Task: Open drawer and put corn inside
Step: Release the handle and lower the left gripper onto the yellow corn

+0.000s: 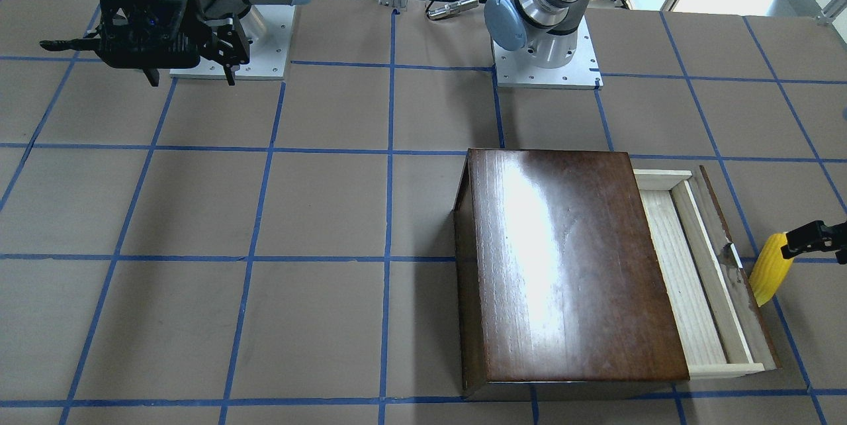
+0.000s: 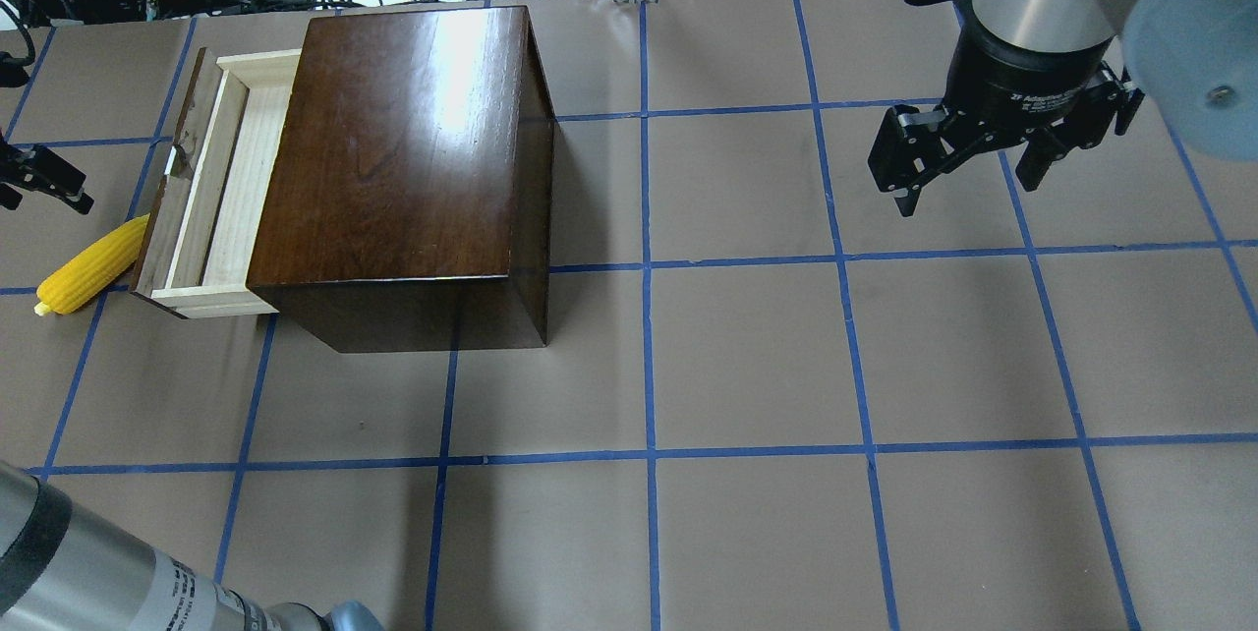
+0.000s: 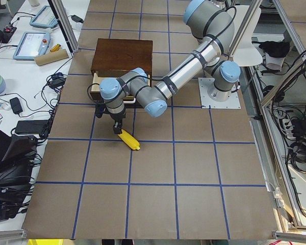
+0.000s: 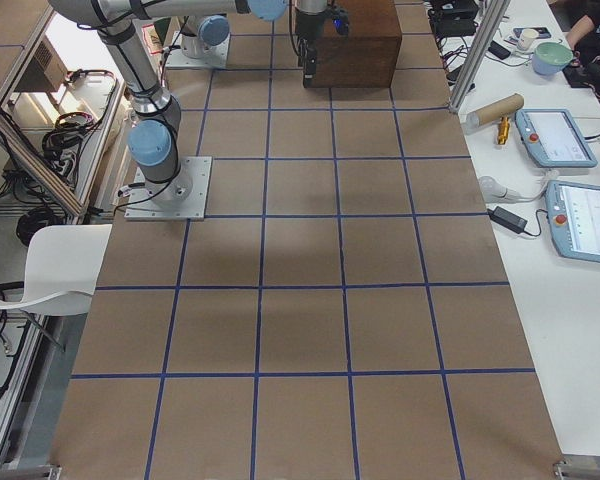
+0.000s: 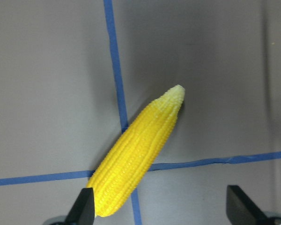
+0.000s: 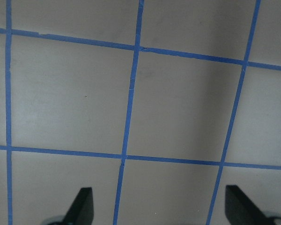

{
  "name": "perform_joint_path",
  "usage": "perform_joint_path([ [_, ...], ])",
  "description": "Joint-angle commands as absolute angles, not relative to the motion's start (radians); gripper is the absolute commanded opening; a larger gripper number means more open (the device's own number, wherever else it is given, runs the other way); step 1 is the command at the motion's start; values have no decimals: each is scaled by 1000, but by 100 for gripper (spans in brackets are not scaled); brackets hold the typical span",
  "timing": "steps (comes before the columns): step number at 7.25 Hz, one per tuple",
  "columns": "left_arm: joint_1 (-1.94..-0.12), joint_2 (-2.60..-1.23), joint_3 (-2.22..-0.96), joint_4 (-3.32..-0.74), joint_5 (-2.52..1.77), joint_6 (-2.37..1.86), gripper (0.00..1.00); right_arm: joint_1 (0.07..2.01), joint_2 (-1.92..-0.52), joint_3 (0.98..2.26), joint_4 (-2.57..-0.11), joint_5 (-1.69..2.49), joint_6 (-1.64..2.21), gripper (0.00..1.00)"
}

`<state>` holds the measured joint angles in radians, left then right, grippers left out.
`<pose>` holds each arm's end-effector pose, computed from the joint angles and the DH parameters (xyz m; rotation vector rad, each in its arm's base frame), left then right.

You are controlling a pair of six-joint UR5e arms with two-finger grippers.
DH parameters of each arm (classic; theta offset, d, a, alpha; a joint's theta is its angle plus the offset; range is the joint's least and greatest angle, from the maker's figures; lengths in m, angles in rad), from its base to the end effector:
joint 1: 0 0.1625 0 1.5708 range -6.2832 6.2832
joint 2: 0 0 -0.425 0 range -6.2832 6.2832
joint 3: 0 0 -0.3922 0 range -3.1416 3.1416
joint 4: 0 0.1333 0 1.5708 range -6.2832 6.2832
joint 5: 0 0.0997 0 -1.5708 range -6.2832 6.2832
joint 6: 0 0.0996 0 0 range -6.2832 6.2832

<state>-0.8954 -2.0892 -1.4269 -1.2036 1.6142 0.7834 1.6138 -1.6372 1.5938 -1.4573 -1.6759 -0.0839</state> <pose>0.3211 -0.6071 0.2880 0.1683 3.1091 0.0535 0.1423 -0.4504 0.4978 0.1981 -3.0296 -0.1097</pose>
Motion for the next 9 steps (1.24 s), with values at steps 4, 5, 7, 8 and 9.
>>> perform_joint_path([
  [4, -870, -2201, -1428, -1155, 1629, 781, 100, 1614, -1637, 1594, -1457, -1677, -83, 100],
  [5, -870, -2219, -1431, -1155, 1643, 779, 100, 1614, -1638, 1594, -1457, -1677, -84, 100],
  [7, -870, -2256, -1430, -1155, 1667, 761, 100, 1614, -1637, 1594, -1457, -1677, -84, 100],
  [8, -870, -2266, -1431, -1151, 1667, 759, 100, 1614, -1638, 1594, -1457, -1677, -83, 100],
  [9, -870, -2267, -1431, -1150, 1669, 759, 100, 1614, -1637, 1594, -1457, -1675, -84, 100],
])
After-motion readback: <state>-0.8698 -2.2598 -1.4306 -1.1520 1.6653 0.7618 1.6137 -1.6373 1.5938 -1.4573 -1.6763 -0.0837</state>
